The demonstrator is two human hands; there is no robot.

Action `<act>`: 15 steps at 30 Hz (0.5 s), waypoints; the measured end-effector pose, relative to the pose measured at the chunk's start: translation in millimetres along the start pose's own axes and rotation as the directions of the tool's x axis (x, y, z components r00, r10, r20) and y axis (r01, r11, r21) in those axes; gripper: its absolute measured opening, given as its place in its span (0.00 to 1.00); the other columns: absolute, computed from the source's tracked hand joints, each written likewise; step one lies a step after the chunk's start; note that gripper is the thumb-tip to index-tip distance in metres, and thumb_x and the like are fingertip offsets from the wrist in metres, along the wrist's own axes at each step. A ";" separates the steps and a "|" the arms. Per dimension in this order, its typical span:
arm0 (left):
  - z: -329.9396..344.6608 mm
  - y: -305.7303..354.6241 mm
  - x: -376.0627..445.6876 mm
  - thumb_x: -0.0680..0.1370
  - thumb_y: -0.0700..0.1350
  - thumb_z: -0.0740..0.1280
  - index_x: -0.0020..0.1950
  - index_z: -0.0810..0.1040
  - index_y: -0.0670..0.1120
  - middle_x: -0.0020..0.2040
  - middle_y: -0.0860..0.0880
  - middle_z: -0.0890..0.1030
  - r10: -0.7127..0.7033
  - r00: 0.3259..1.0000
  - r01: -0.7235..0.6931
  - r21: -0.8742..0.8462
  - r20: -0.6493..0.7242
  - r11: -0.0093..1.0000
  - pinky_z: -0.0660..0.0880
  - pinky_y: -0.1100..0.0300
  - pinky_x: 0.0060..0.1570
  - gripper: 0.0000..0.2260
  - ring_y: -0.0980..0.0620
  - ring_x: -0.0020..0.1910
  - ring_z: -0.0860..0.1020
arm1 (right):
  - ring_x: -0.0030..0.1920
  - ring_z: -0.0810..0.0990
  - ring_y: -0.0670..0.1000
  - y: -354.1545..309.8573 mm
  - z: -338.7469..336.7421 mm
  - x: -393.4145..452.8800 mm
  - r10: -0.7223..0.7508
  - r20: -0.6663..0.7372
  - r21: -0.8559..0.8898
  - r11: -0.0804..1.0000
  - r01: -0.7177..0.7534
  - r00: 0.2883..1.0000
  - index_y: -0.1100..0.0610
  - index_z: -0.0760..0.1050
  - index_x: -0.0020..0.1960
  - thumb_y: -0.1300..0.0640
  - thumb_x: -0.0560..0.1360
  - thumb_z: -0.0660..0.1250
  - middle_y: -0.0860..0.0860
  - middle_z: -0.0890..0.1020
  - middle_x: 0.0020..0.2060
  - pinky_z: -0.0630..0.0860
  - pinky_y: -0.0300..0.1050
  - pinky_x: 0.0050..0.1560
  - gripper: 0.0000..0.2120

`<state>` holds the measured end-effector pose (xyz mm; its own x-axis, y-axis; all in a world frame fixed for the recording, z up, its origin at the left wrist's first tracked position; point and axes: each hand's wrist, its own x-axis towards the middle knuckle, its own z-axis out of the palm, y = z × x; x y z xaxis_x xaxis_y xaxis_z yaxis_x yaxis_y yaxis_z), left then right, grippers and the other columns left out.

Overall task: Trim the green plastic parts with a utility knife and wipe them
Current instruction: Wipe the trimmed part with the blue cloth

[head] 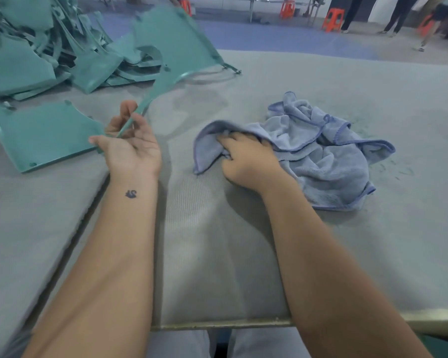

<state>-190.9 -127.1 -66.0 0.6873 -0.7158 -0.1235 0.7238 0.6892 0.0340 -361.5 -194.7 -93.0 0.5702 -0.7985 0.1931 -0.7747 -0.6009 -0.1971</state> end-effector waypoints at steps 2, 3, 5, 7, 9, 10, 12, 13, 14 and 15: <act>-1.5 -2.2 -0.8 0.82 0.58 0.45 0.37 0.71 0.36 0.44 0.33 0.82 -0.022 0.999 0.020 -0.072 -0.024 0.997 0.79 0.57 0.26 0.30 0.42 0.54 0.81 | 0.63 0.71 0.52 -3.5 -4.7 -2.3 -0.003 0.009 0.269 0.963 0.001 1.000 0.53 0.76 0.64 0.60 0.75 0.58 0.52 0.76 0.63 0.66 0.50 0.65 0.19; -2.9 -2.3 -0.9 0.82 0.58 0.45 0.36 0.71 0.36 0.43 0.33 0.81 -0.040 0.999 0.036 -0.101 -0.034 0.994 0.78 0.56 0.25 0.30 0.43 0.53 0.81 | 0.55 0.74 0.48 -5.5 -8.4 -3.2 0.028 -0.005 0.492 0.870 -0.022 1.000 0.57 0.79 0.58 0.62 0.74 0.59 0.54 0.80 0.57 0.70 0.42 0.58 0.16; -6.0 -2.1 -1.9 0.82 0.58 0.45 0.38 0.70 0.37 0.39 0.34 0.80 -0.089 0.995 0.084 -0.121 -0.035 0.989 0.78 0.58 0.23 0.29 0.46 0.43 0.82 | 0.40 0.74 0.47 -10.0 -16.8 -4.8 0.167 -0.042 0.875 0.483 -0.044 0.985 0.65 0.79 0.46 0.65 0.74 0.60 0.61 0.79 0.42 0.71 0.34 0.40 0.09; -8.1 -4.9 -2.3 0.82 0.59 0.45 0.39 0.69 0.39 0.35 0.37 0.80 -0.147 0.989 0.144 -0.070 -0.035 0.987 0.76 0.61 0.21 0.28 0.46 0.30 0.82 | 0.33 0.73 0.45 -6.6 -23.1 -3.8 0.380 -0.042 0.977 0.208 -0.041 0.924 0.62 0.79 0.45 0.60 0.75 0.64 0.54 0.78 0.36 0.71 0.35 0.34 0.07; -8.9 -9.5 -0.6 0.82 0.60 0.44 0.38 0.69 0.43 0.30 0.44 0.80 -0.151 0.986 0.159 0.123 -0.073 0.979 0.70 0.66 0.19 0.27 0.50 0.25 0.79 | 0.30 0.71 0.47 0.5 -26.3 -2.4 0.441 0.020 1.000 -0.003 -0.021 0.897 0.60 0.77 0.49 0.51 0.76 0.66 0.50 0.77 0.34 0.69 0.39 0.31 0.12; -9.0 -11.6 0.3 0.82 0.61 0.43 0.37 0.68 0.46 0.28 0.48 0.78 -0.139 0.987 0.154 0.244 -0.080 0.957 0.66 0.68 0.19 0.26 0.53 0.24 0.77 | 0.28 0.72 0.47 3.3 -27.1 -2.0 0.422 0.060 0.995 -0.097 -0.021 0.905 0.59 0.76 0.51 0.46 0.77 0.65 0.50 0.78 0.34 0.69 0.40 0.29 0.15; -10.1 -13.4 0.9 0.82 0.62 0.43 0.34 0.66 0.48 0.25 0.53 0.72 -0.152 0.988 0.156 0.401 -0.043 0.903 0.60 0.69 0.19 0.26 0.57 0.22 0.72 | 0.27 0.74 0.49 5.7 -27.4 -2.1 0.381 0.115 0.985 -0.163 -0.055 0.918 0.58 0.74 0.57 0.41 0.76 0.65 0.53 0.79 0.39 0.70 0.41 0.26 0.21; -11.1 -12.8 1.2 0.82 0.63 0.44 0.33 0.65 0.49 0.23 0.53 0.68 -0.182 0.983 0.167 0.423 -0.006 0.891 0.58 0.69 0.19 0.26 0.57 0.21 0.69 | 0.27 0.75 0.50 5.0 -27.2 -2.6 0.368 0.132 0.985 -0.149 -0.082 0.920 0.59 0.74 0.60 0.40 0.75 0.66 0.54 0.79 0.42 0.70 0.41 0.26 0.24; -11.9 -11.4 1.0 0.81 0.64 0.45 0.32 0.64 0.49 0.23 0.54 0.66 -0.219 0.975 0.183 0.421 0.038 0.888 0.56 0.68 0.18 0.26 0.58 0.20 0.66 | 0.28 0.76 0.51 4.0 -26.8 -2.8 0.359 0.144 0.985 -0.143 -0.098 0.922 0.59 0.73 0.62 0.41 0.74 0.67 0.54 0.79 0.45 0.70 0.42 0.26 0.25; -12.1 -9.3 1.1 0.81 0.64 0.47 0.31 0.65 0.48 0.22 0.54 0.64 -0.253 0.965 0.203 0.403 0.075 0.892 0.55 0.68 0.18 0.27 0.58 0.20 0.64 | 0.29 0.77 0.51 2.9 -26.5 -2.6 0.346 0.148 0.983 -0.158 -0.098 0.927 0.59 0.73 0.64 0.42 0.74 0.69 0.54 0.79 0.47 0.71 0.42 0.27 0.26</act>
<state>-197.7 -133.0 -78.5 0.4845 -0.8731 -0.0537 0.8097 0.4244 0.4052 -372.6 -193.4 -68.7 0.3010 -0.9531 -0.0311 0.3356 0.1363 -0.9321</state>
